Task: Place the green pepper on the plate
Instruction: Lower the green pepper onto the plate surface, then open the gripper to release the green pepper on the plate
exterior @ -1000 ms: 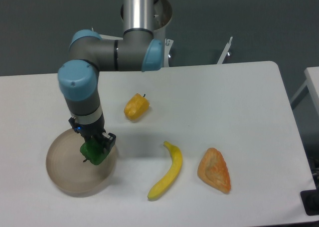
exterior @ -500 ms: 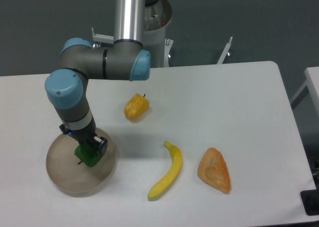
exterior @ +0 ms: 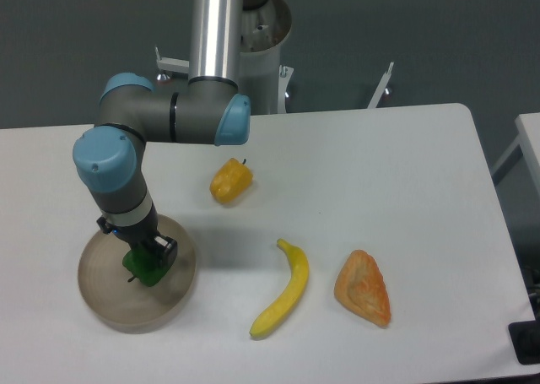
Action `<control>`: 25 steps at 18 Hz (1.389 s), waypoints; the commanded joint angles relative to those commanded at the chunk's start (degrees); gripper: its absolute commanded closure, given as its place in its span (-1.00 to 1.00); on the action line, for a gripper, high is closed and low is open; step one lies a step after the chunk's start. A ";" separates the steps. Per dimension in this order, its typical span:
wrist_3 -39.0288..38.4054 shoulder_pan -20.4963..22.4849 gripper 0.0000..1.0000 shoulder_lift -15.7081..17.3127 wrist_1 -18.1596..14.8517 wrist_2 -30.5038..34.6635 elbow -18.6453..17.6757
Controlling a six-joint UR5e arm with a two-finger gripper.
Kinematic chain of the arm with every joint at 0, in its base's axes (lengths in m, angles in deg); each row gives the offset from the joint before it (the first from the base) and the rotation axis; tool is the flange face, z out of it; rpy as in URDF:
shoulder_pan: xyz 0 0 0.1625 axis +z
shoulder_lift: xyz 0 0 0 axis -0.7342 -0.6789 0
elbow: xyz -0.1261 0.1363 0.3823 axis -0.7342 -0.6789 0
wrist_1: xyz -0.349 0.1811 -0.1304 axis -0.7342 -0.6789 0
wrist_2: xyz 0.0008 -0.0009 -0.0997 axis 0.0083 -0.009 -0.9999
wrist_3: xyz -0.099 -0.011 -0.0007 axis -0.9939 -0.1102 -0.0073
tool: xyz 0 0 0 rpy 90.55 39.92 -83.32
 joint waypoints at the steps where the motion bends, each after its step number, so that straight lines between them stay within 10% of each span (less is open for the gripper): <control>1: 0.00 0.00 0.41 -0.17 0.00 -0.09 -0.09; 25: -1.23 -0.88 0.40 -1.32 0.00 -0.97 -0.35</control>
